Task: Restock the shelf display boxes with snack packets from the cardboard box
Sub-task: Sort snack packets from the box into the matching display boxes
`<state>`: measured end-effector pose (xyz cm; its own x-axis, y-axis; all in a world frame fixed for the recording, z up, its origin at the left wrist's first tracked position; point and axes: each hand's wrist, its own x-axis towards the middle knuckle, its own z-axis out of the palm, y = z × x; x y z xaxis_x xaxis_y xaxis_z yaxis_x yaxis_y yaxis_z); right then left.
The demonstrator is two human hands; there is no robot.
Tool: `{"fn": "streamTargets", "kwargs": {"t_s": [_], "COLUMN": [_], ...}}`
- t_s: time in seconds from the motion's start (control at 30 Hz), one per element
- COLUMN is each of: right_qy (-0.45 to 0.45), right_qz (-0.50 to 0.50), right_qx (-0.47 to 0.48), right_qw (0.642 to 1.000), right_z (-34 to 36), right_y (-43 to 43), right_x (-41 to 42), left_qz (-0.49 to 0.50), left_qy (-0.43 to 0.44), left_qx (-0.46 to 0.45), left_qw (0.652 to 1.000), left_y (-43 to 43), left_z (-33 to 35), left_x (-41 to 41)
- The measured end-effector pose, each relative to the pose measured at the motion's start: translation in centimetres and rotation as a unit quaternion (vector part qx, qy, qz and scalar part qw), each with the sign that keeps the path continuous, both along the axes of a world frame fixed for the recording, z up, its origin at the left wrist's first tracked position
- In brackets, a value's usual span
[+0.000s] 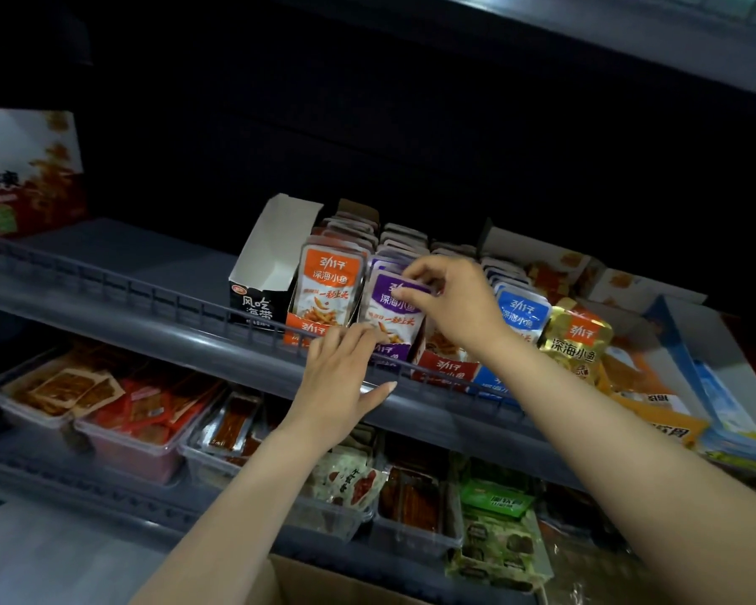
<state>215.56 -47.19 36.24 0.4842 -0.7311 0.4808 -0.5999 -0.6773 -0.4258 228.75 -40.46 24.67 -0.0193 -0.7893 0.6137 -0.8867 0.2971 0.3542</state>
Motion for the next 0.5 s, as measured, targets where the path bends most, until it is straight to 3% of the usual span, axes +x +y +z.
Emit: {"fn": "streamTargets", "kwargs": {"t_s": [0.23, 0.5], "right_qy": [-0.007, -0.059], "right_qz": [0.008, -0.022], "right_qx": [0.009, -0.076], "right_qw": [1.0, 0.995], "right_z": [0.1, -1.8], "right_y": [0.7, 2.9], "right_x": [0.2, -2.0], "left_qz": [0.011, 0.012], "left_qy": [0.013, 0.068], "left_qx": [-0.018, -0.014], "left_qw": [1.0, 0.997], "left_y": [0.2, 2.3], "left_z": [-0.2, -0.7], "left_x": [0.3, -0.4]}}
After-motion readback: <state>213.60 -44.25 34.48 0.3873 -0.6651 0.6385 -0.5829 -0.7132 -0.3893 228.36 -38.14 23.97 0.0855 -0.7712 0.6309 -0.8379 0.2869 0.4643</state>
